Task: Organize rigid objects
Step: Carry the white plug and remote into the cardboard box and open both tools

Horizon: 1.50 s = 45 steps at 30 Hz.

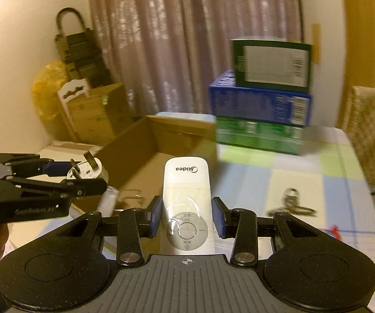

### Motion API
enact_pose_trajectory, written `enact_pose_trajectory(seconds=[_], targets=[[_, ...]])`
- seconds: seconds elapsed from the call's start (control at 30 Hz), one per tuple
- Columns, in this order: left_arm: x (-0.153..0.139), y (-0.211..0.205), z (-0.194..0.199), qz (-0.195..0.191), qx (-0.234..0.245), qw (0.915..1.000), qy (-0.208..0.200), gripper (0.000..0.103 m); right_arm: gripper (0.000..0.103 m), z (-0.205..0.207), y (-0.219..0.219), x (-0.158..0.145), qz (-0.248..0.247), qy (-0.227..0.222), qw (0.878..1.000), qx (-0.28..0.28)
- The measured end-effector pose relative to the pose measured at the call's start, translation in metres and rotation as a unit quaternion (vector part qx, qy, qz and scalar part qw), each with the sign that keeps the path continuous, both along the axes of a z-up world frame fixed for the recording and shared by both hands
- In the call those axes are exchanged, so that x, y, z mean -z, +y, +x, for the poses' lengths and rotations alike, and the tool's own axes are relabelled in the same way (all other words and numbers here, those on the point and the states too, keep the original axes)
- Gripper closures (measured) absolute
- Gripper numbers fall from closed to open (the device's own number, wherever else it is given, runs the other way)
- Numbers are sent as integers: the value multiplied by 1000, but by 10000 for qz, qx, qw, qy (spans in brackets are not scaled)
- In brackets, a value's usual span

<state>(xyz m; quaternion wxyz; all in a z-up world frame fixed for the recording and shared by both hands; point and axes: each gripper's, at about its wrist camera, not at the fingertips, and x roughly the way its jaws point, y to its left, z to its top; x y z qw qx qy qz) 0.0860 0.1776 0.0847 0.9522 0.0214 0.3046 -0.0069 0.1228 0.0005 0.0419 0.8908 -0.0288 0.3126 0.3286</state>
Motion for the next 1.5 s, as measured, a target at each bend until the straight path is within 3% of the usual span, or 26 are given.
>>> enact_pose_trajectory(seconds=[0.23, 0.43, 0.87, 1.3, 1.5], targets=[[5, 67, 8, 115, -452, 9989, 104, 59, 66, 15, 63, 5, 123, 157, 9993, -314], [20, 95, 14, 27, -581, 9981, 179, 59, 66, 26, 96, 20, 100, 359, 9986, -378], [55, 110, 24, -44, -608, 9973, 414, 59, 66, 43, 119, 50, -132, 606, 9978, -212], [61, 106, 31, 13, -524, 9974, 485, 58, 66, 41, 121, 58, -149, 678, 9974, -204], [53, 105, 29, 31, -610, 9976, 318, 57, 66, 42, 117, 55, -120, 660, 9976, -160]])
